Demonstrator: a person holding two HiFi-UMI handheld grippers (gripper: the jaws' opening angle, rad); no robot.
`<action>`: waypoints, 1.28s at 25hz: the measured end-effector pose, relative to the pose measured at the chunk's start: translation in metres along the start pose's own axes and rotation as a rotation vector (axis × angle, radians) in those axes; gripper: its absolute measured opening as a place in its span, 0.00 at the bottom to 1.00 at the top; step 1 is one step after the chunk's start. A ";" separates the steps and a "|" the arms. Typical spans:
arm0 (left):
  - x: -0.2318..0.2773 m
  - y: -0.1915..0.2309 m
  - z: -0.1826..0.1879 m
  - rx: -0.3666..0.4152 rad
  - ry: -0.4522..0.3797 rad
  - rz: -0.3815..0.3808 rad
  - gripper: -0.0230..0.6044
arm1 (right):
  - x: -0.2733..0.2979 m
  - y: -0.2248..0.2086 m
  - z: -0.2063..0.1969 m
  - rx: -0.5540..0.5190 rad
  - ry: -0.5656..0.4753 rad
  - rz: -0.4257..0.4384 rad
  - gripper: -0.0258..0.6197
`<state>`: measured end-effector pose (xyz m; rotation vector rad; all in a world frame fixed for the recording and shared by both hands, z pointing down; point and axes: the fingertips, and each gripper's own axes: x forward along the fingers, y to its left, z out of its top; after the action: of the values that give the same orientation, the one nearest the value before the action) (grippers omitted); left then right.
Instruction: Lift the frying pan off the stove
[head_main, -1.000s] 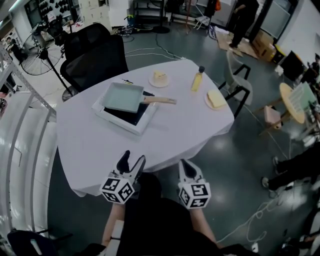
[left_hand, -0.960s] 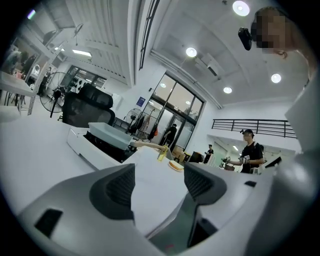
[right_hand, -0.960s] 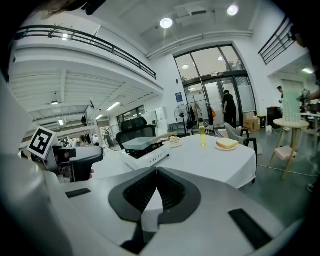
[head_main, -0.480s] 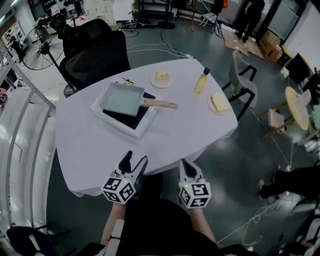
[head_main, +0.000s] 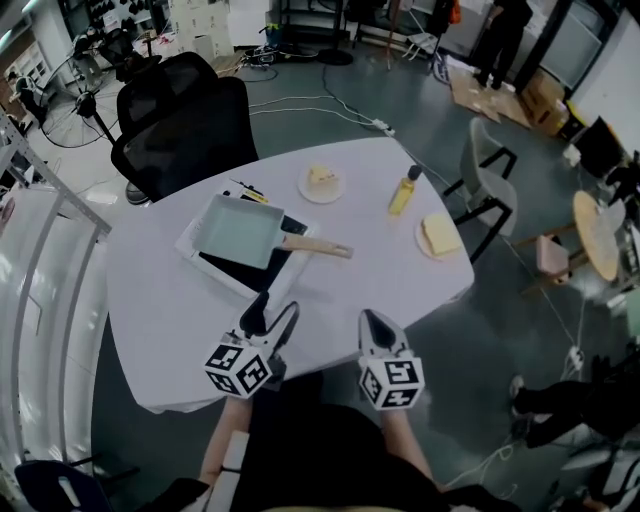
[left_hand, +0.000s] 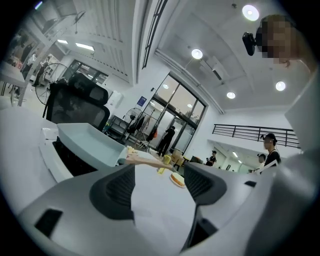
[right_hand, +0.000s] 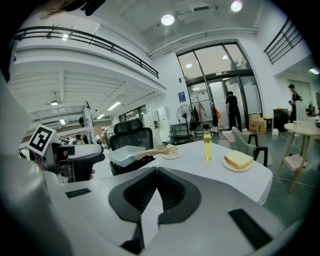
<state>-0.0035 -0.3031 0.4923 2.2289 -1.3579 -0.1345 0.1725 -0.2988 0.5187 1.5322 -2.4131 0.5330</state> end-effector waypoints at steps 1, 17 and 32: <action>0.006 0.003 0.004 -0.004 -0.005 -0.002 0.50 | 0.006 -0.002 0.005 -0.004 0.000 -0.001 0.05; 0.067 0.034 0.009 -0.259 0.010 -0.072 0.50 | 0.089 -0.043 0.033 -0.026 0.065 -0.026 0.05; 0.117 0.052 -0.010 -0.666 -0.099 -0.054 0.50 | 0.165 -0.069 0.044 -0.066 0.159 0.087 0.05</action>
<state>0.0158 -0.4181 0.5467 1.7060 -1.0878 -0.6260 0.1645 -0.4792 0.5548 1.3112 -2.3592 0.5640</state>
